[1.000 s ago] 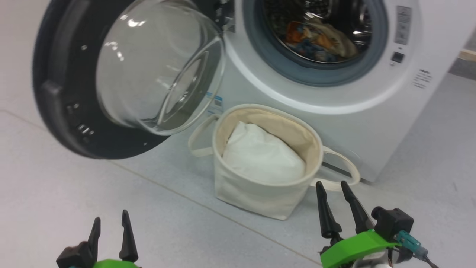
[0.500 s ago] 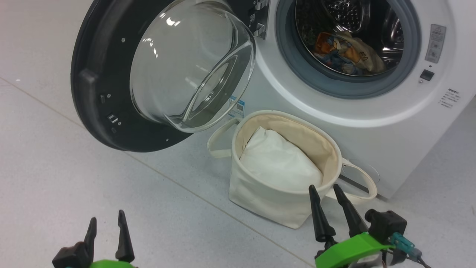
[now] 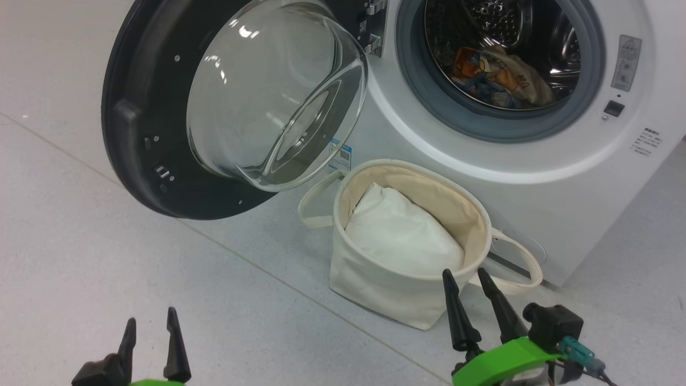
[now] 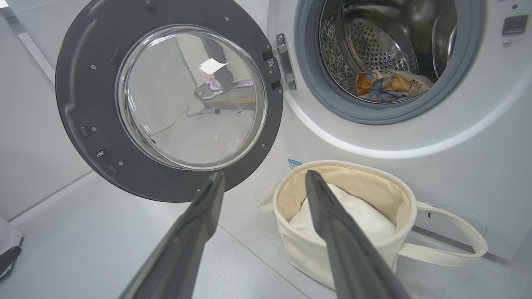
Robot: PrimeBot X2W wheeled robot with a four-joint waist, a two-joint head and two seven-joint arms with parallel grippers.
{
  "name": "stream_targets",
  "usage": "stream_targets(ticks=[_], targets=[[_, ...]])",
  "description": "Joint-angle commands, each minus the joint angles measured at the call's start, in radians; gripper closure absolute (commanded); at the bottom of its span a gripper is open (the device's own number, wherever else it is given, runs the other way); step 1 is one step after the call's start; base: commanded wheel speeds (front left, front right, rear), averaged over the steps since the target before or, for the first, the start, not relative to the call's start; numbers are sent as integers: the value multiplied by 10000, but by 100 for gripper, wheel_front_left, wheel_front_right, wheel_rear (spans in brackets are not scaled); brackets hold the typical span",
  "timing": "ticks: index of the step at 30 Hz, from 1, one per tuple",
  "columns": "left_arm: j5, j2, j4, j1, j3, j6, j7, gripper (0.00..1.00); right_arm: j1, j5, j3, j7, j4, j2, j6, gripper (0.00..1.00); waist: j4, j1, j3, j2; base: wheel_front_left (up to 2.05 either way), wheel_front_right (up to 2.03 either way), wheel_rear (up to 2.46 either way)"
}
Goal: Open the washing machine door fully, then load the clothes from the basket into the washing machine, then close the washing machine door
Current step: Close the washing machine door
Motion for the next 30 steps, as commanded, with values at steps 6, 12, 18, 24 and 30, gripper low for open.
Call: stream_targets(ticks=[6,12,18,24,30], targets=[[142,87,-353,-284,482,-20,-47,0,-141,92,272,-124,-276,1,0,0,2,0,-2,0,0,0,0],[-212,87,-500,-349,509,-191,-47,100,-152,79,237,-124,-308,1,0,0,27,0,84,0,0,0,0],[-877,87,-1392,-594,880,-905,-47,100,-198,-52,144,-124,-345,1,0,0,-52,0,373,0,0,0,0],[-1808,238,-2122,-1360,2403,-1981,-47,100,-459,-329,20,-124,-273,1,0,0,-351,0,949,0,0,0,0],[-4142,1029,-1612,-2768,3326,-2313,310,100,-672,-532,-50,-124,-55,1,0,0,-576,0,1437,0,0,0,0]])
